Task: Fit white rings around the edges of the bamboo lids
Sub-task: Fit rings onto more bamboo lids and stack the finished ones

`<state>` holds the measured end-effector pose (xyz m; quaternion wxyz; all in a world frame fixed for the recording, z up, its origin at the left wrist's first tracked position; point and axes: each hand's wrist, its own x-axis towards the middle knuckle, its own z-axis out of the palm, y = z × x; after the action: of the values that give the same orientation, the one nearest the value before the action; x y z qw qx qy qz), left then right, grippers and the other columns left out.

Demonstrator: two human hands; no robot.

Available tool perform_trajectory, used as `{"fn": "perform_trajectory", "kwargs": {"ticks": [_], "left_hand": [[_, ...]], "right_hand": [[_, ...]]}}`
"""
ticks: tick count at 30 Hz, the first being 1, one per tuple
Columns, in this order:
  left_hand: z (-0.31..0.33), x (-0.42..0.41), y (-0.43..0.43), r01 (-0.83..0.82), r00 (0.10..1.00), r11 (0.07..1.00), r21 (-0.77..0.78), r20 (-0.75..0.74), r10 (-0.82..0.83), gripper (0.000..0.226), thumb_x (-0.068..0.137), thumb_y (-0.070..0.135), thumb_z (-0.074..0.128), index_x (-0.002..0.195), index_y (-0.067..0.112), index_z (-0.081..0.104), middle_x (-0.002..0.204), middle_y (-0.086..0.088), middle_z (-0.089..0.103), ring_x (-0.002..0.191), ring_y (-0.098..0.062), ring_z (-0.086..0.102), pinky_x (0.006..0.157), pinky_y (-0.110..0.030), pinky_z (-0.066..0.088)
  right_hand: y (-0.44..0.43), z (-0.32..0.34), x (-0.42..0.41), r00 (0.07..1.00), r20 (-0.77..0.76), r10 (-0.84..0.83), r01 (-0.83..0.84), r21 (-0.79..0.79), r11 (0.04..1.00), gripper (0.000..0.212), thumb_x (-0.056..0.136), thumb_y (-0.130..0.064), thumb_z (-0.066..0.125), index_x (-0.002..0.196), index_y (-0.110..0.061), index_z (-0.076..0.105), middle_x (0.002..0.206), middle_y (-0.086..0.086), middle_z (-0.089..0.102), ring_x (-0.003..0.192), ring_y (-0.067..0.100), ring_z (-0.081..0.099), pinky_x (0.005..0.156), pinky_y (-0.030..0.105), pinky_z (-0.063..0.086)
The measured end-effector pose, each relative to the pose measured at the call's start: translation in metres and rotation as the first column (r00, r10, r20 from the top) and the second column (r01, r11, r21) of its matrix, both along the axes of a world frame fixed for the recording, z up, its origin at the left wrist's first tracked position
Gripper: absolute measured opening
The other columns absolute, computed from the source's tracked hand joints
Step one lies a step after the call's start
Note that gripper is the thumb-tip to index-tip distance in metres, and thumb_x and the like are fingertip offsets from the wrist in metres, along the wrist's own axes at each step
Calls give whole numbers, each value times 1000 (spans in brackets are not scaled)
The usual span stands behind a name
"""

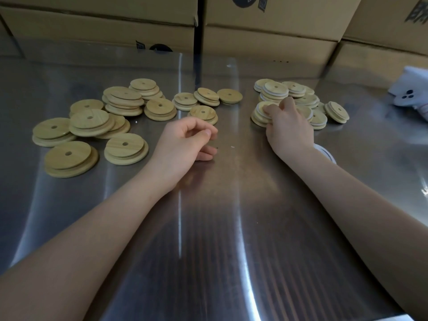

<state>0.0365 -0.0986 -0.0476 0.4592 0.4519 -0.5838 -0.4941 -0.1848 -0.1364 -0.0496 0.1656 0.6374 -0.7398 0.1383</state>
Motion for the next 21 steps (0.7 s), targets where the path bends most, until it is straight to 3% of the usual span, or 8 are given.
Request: {"fn": "perform_trajectory", "kwargs": {"ticks": [8, 14, 16, 19, 21], "left_hand": [[1, 0, 0, 1, 1000, 1000, -17, 28, 0, 21, 98, 3, 51, 92, 13, 68, 99, -8, 69, 70, -12, 71, 66, -24, 60], [0, 0, 0, -5, 975, 985, -175, 218, 44, 24, 96, 6, 53, 86, 21, 68, 89, 0, 71, 71, -12, 70, 68, -27, 58], [0, 2, 1, -6, 934, 961, -276, 341, 104, 21, 95, 10, 55, 87, 26, 67, 84, 6, 70, 71, -11, 67, 69, -26, 55], [4, 7, 1, -7, 801, 892, -453, 531, 276, 16, 95, 15, 56, 97, 26, 69, 84, 6, 68, 63, -10, 57, 64, -28, 49], [8, 13, 1, -34, 687, 849, -527, 605, 403, 18, 93, 16, 56, 105, 20, 69, 94, 2, 68, 76, -16, 59, 74, -36, 51]], "right_hand": [[-2, -1, -4, 997, -68, -32, 32, 2, 999, 36, 95, -25, 47, 127, -11, 54, 122, 17, 47, 105, 41, 50, 79, 43, 39], [0, -3, -5, 999, -43, -5, 5, 4, 1000, 38, 93, -24, 47, 128, -11, 49, 120, 19, 48, 106, 41, 48, 86, 47, 40], [2, -2, -5, 1000, -9, 15, -15, -13, 1000, 41, 92, -23, 49, 131, -13, 48, 120, 20, 49, 108, 42, 47, 87, 48, 40], [4, 2, -3, 999, 27, 40, -38, -68, 997, 45, 90, -21, 53, 134, -12, 49, 119, 21, 50, 111, 43, 46, 89, 49, 40], [6, 4, -1, 998, 26, 62, -59, -105, 993, 41, 88, -18, 53, 128, -9, 54, 115, 21, 51, 107, 43, 47, 88, 49, 40]]}}
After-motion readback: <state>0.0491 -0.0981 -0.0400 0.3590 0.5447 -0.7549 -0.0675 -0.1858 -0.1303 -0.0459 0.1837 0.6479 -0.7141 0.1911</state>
